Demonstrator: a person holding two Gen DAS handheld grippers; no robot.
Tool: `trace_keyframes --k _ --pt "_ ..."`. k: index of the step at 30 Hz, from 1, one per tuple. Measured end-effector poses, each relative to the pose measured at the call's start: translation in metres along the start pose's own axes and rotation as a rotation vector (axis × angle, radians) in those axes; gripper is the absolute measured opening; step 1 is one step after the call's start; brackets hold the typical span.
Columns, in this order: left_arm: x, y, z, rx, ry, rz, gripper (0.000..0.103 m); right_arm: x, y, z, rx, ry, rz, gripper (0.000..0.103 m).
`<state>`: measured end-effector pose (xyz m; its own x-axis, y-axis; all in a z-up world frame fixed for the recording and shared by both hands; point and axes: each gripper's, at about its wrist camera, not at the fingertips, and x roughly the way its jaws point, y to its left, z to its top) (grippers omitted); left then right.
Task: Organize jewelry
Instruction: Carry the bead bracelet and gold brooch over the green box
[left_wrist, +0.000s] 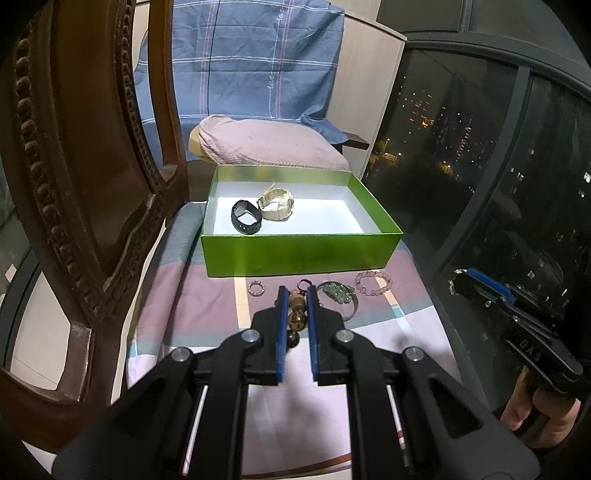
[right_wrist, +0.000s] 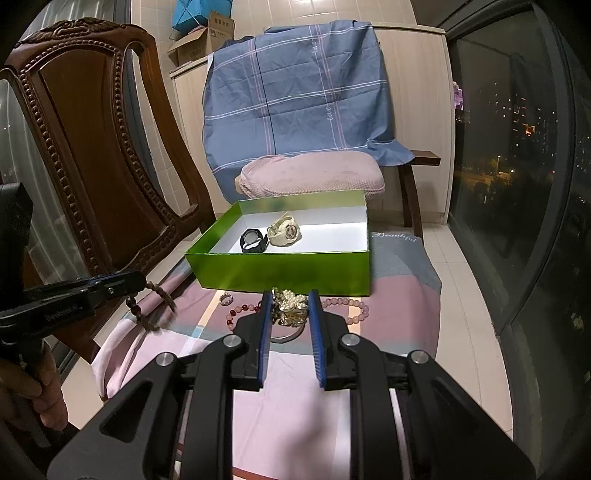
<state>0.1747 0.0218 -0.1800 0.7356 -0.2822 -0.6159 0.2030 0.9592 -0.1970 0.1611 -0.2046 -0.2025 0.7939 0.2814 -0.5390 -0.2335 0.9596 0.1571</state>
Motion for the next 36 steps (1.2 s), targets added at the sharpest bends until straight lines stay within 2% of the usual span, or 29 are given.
trace_keyframes --k 8,13,18,24,27,30,36 --pt "0.0 0.001 0.002 0.001 0.003 -0.003 0.01 0.001 0.0 0.001 0.009 0.008 0.009 0.02" --pt "-0.003 0.0 0.017 -0.001 -0.015 -0.017 0.01 0.001 -0.001 0.012 0.039 0.017 0.042 0.02" --pt "-0.006 -0.002 0.062 -0.03 -0.041 -0.071 0.01 0.002 0.0 0.047 0.015 0.001 0.05 0.02" --pt "0.005 -0.021 0.133 0.021 -0.093 -0.086 0.01 0.026 -0.013 0.11 -0.003 -0.034 0.049 0.02" --pt "0.026 -0.033 0.168 0.047 -0.087 -0.096 0.01 0.047 -0.021 0.132 0.006 -0.022 0.051 0.02" --pt "0.054 -0.04 0.188 0.059 -0.068 -0.075 0.01 0.071 -0.025 0.144 -0.008 -0.015 0.03 0.02" --pt "0.124 -0.043 0.198 0.057 0.021 -0.032 0.01 0.129 -0.038 0.15 -0.013 0.059 -0.024 0.02"
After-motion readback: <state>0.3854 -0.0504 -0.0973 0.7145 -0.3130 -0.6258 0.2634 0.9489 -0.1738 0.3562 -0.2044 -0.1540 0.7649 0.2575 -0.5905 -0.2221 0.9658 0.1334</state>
